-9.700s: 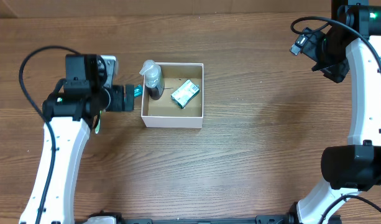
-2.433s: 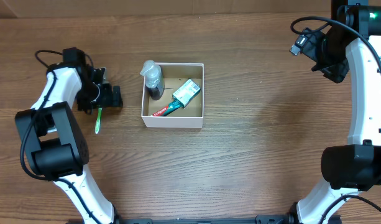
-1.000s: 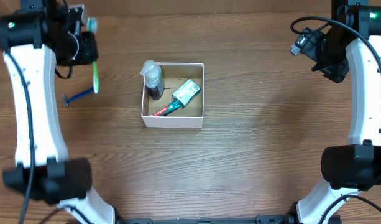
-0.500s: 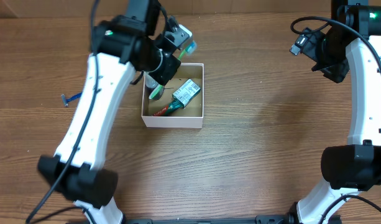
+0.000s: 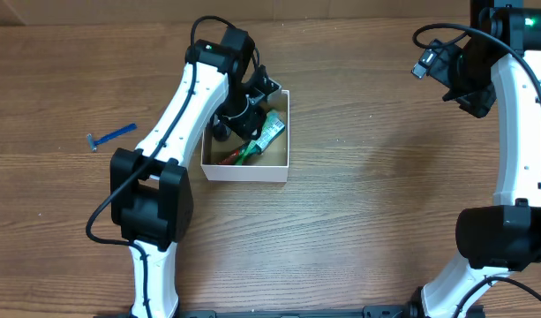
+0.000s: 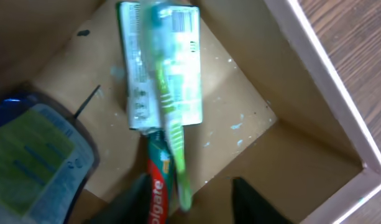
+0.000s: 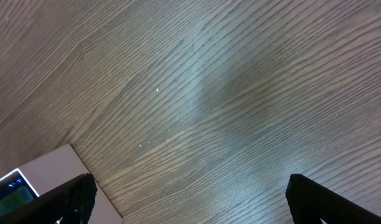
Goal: Pack container
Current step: 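Carry the toothbrush into the white box and release it, then reach the left gripper to the blue razor and grasp it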
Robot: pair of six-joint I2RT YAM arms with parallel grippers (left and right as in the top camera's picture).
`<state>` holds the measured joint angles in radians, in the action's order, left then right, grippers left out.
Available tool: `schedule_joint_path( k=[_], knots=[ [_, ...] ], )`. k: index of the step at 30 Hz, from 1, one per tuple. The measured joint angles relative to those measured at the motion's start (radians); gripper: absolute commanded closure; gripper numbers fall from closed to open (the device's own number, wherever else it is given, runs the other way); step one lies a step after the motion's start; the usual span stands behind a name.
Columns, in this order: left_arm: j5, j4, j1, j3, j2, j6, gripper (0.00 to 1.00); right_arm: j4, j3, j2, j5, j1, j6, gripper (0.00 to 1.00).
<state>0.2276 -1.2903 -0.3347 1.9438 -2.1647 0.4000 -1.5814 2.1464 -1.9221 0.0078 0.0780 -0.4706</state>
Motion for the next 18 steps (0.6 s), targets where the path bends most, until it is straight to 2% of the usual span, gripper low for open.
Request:
schedule_joint_path(
  k=[6,11,12,15,18],
  knots=[
    [0.0,-0.046,-0.017,0.048,0.027,0.0,0.52,0.0,0.0,0.0,0.0,0.0,0.0,0.0],
    [-0.002,-0.036,0.014,0.137,0.21,-0.049,0.44,0.0,0.0,0.0,0.0,0.0,0.0,0.0],
    [-0.009,-0.028,0.037,0.151,0.258,-0.07,0.41,0.0,0.0,0.0,0.0,0.0,0.0,0.0],
    [-0.07,-0.034,0.171,0.185,0.387,-0.146,0.41,0.0,0.0,0.0,0.0,0.0,0.0,0.0],
    [-0.108,-0.08,0.305,0.189,0.4,-0.182,0.42,0.0,0.0,0.0,0.0,0.0,0.0,0.0]
  ],
)
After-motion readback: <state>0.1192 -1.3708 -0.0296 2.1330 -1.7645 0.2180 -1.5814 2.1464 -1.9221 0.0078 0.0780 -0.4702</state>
